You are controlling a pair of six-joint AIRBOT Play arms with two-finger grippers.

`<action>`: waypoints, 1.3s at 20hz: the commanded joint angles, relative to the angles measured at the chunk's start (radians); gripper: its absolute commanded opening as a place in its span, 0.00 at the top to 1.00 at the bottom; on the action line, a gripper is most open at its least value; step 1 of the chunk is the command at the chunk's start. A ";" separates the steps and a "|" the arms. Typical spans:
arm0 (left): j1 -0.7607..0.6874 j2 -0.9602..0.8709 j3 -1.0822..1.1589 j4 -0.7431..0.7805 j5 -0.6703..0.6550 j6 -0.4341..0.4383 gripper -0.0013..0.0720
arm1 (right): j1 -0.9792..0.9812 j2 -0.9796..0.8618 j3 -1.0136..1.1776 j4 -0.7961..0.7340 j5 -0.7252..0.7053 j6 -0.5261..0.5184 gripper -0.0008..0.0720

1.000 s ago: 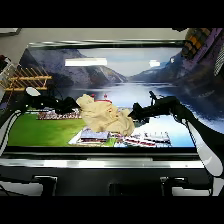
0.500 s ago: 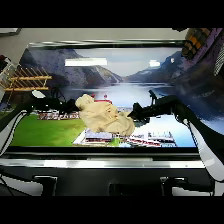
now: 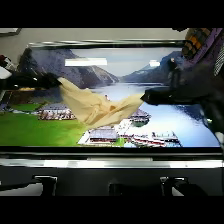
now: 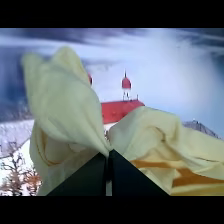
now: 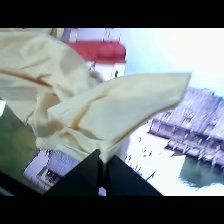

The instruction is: Fold the clothes and pants, and hang the long-sleeved shirts on hangers.

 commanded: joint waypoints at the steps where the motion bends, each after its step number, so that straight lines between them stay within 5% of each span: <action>1: 0.045 0.181 0.164 0.157 -0.055 -0.130 0.96 | 0.001 0.242 0.134 -0.270 0.042 0.039 0.96; 8: 0.082 0.523 0.223 0.214 -0.067 -0.304 0.96 | 0.001 0.581 0.322 -0.560 0.045 0.259 0.96; 15: 0.082 0.602 0.222 0.322 -0.158 -0.390 0.96 | 0.001 0.575 0.365 -0.656 -0.035 0.451 0.96; 19: 0.071 0.430 0.222 0.351 -0.214 -0.328 0.96 | 0.001 0.364 0.346 -0.664 -0.201 0.428 0.96; 26: -0.024 -0.205 0.222 0.350 -0.127 -0.282 0.96 | 0.001 -0.251 0.208 -0.469 -0.001 0.447 0.95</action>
